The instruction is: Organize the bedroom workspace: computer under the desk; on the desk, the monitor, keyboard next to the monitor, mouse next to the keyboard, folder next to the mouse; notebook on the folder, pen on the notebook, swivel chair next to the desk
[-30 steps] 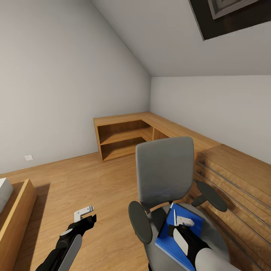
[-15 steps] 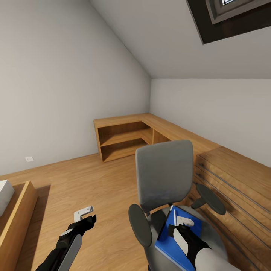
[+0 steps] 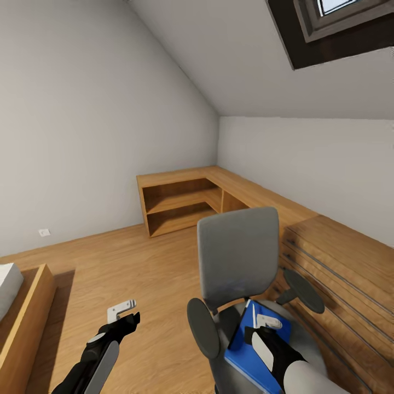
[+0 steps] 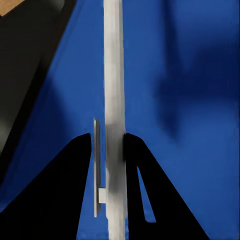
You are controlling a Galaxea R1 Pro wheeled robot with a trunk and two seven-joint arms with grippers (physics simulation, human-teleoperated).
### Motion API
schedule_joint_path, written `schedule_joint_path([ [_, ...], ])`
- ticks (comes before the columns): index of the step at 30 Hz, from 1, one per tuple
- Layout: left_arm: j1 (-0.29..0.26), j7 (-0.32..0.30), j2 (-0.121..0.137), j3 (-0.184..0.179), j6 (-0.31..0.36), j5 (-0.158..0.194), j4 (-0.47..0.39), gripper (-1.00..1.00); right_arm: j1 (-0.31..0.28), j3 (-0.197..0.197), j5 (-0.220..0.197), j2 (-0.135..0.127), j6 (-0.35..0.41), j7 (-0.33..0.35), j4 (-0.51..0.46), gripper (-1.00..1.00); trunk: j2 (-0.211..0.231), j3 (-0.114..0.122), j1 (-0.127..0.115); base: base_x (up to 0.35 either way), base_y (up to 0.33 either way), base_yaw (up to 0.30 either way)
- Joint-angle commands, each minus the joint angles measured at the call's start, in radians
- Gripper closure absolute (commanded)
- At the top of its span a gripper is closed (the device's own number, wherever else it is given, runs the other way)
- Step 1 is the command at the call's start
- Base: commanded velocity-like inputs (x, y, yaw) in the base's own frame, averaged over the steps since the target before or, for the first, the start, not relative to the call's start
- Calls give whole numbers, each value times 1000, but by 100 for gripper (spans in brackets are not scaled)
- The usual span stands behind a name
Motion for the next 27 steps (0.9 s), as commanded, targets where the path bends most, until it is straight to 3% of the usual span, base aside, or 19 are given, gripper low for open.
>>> schedule_joint_path([
  [1, -1, 10, 1, -4, 2, 11, -1, -100, 0, 7, -9, -1, 5, -8, -2, 100, 7, 2, -4, -248, 0, 0],
  [14, -1, 8, 1, -4, 4, 11, 19, -100, 0, 5, -8, -2, -9, -5, -14, 100, 98, 43, -54, -315, -12, 0],
  [27, -1, 7, 1, -4, 3, 10, 32, -100, 3, 1, -12, -12, -17, -9, -163, 100, 189, 84, -104, -337, -86, 0],
])
